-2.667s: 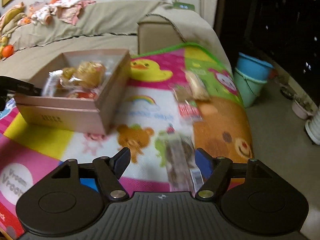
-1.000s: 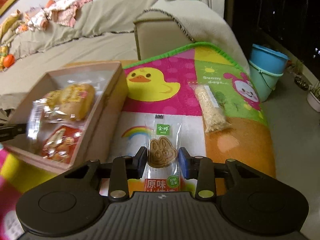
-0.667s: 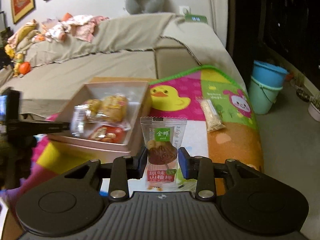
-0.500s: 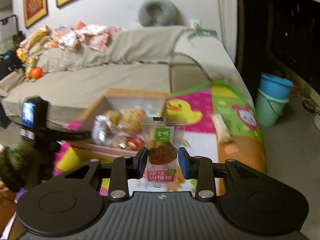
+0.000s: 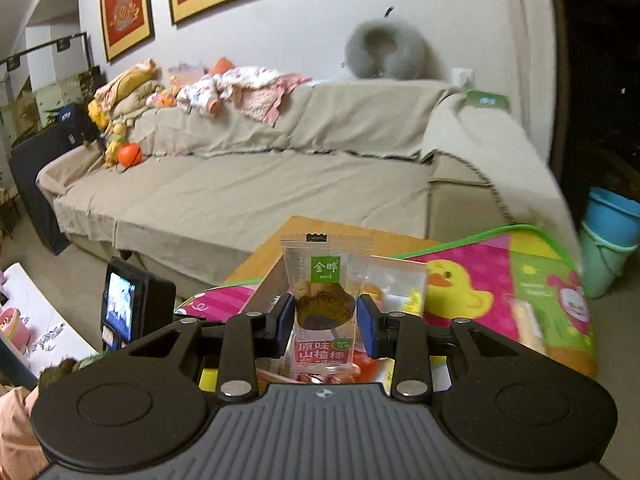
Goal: Organize objects
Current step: 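Lower the cookie pack into the box and open the right gripper, then grasp the long rice-cracker stick bag with the right gripper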
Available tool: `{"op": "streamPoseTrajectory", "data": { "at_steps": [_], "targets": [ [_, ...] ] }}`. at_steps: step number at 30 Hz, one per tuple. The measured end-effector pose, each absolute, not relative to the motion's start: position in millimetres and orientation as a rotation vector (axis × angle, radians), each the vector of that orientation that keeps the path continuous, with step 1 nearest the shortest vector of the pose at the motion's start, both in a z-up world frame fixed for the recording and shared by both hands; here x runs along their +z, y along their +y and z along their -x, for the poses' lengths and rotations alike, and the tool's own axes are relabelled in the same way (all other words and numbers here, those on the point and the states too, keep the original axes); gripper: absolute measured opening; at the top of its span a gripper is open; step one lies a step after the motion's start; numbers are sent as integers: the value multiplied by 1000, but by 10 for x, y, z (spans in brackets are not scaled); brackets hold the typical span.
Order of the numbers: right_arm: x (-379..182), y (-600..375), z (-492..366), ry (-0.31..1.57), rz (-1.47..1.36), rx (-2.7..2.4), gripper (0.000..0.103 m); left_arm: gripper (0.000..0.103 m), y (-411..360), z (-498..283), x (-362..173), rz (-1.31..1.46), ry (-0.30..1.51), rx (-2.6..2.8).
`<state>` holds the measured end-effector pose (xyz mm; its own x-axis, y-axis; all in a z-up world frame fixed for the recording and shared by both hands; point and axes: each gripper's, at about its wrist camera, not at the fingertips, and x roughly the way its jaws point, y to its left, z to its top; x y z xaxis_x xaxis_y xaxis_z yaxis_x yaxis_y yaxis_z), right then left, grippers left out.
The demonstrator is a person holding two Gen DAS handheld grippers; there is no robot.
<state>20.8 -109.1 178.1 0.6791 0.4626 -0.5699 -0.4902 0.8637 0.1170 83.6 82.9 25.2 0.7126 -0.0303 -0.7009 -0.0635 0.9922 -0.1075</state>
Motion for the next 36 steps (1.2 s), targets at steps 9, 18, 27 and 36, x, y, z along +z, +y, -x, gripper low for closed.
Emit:
{"op": "streamPoseTrajectory", "data": {
  "at_steps": [9, 18, 27, 36],
  "targets": [
    [1485, -889, -728, 708, -33, 504, 43, 14, 830, -835, 252, 129, 777, 17],
    [1189, -1424, -693, 745, -23, 379, 51, 14, 822, -833, 250, 123, 778, 20],
    [833, -2376, -547, 809, -65, 148, 59, 14, 815, -827, 239, 117, 780, 28],
    [635, -2538, -871, 787, -21, 64, 62, 13, 806, -818, 228, 103, 792, 31]
  ]
}}
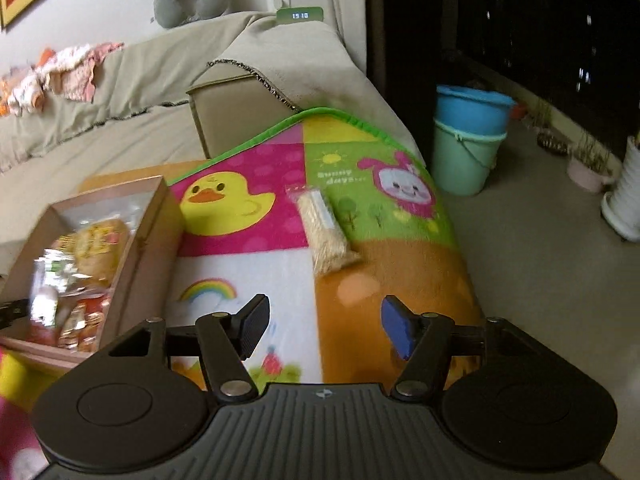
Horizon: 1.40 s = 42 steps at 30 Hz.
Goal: Organize objects
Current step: 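Grasp the long rice-cracker stick bag with the right gripper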
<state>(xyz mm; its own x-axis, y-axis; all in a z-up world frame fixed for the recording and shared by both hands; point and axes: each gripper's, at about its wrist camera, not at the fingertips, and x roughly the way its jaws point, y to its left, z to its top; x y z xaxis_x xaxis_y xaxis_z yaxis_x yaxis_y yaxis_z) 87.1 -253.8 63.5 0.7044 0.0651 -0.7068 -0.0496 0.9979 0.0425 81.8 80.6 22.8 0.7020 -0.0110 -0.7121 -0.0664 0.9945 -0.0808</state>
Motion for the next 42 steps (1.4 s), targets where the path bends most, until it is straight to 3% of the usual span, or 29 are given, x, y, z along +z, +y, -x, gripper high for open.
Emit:
{"op": "streamPoseTrajectory", "data": {
  "at_steps": [12, 13, 15, 16, 17, 33, 42],
  "targets": [
    [292, -2207, -2189, 888, 61, 66, 63, 13, 815, -819, 223, 106, 801, 34],
    [257, -2200, -2238, 901, 60, 58, 61, 13, 816, -819, 222, 107, 801, 34],
    [200, -2173, -2266, 924, 74, 56, 43, 13, 823, -813, 218, 108, 800, 31],
    [195, -2164, -2227, 921, 83, 55, 31, 13, 823, -813, 215, 107, 799, 30],
    [202, -2168, -2177, 919, 84, 60, 29, 13, 822, -813, 215, 107, 798, 31],
    [832, -2238, -537, 812, 27, 222, 29, 13, 835, -801, 210, 122, 790, 32],
    [785, -2105, 98, 866, 41, 279, 29, 13, 834, -801, 210, 125, 790, 31]
  ]
}}
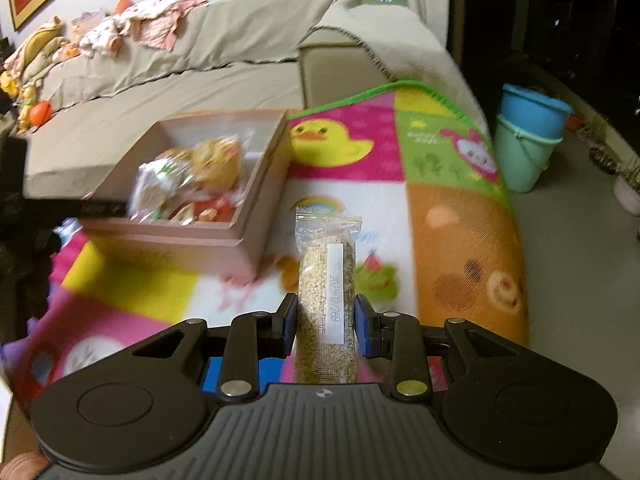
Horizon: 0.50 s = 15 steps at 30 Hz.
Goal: Organize objects
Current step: 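Grasp the long rice-cracker stick bag with the right gripper, then carry the rice-cracker bag into the box and release it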
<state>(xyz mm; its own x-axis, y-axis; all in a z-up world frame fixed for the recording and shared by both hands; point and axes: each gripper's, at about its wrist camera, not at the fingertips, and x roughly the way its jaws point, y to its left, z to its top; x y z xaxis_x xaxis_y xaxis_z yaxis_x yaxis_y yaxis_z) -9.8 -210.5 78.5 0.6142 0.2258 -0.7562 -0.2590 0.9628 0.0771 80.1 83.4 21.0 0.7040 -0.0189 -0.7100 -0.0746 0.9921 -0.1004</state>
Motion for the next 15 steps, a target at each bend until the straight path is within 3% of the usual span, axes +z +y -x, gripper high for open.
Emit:
{"op": "streamPoseTrajectory", "data": {
  "at_steps": [15],
  "targets": [
    [1458, -1437, -23, 628, -1, 473, 29, 13, 824, -804, 212, 122, 792, 28]
  ]
}}
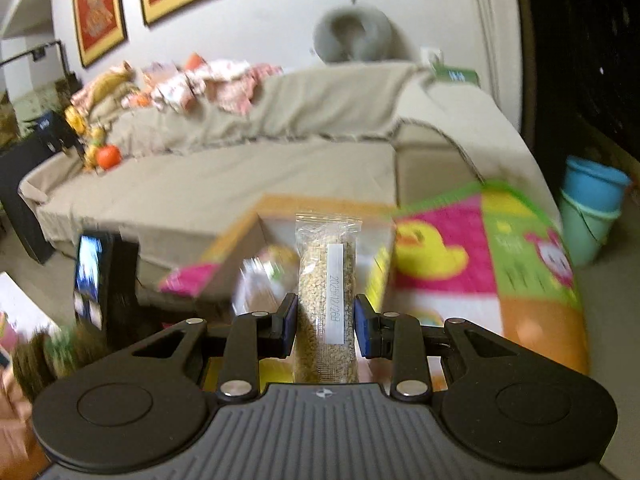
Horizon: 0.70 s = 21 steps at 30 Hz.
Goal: Organize objects
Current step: 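Carry the rice-cracker bag into the box and release it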
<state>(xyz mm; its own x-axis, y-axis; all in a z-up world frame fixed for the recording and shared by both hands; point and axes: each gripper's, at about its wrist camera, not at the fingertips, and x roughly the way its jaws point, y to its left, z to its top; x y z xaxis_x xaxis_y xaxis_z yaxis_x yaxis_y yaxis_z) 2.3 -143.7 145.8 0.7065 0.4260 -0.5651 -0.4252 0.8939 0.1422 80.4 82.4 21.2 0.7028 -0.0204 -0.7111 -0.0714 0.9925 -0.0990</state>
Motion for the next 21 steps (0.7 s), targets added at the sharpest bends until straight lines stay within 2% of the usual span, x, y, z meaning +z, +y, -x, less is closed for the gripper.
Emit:
{"op": "streamPoseTrajectory", "data": {
  "at_steps": [4, 7, 10, 12, 14, 18, 21],
  "targets": [
    [1572, -1165, -272, 589, -32, 517, 29, 13, 827, -814, 211, 125, 793, 27],
    [1584, -1010, -456, 574, -69, 514, 36, 13, 827, -810, 212, 123, 792, 25],
    [1497, -951, -555, 608, -86, 516, 36, 13, 838, -809, 209, 125, 792, 23],
    [1407, -973, -537, 629, -72, 510, 40, 13, 838, -807, 209, 124, 791, 24],
    [1317, -1031, -490, 646, -55, 494, 49, 13, 840, -808, 204, 124, 791, 25],
    [1112, -1250, -352, 686, -15, 446, 49, 13, 840, -807, 203, 123, 791, 25],
    [983, -1482, -237, 713, 9, 392, 54, 13, 842, -806, 202, 122, 792, 27]
  ]
}}
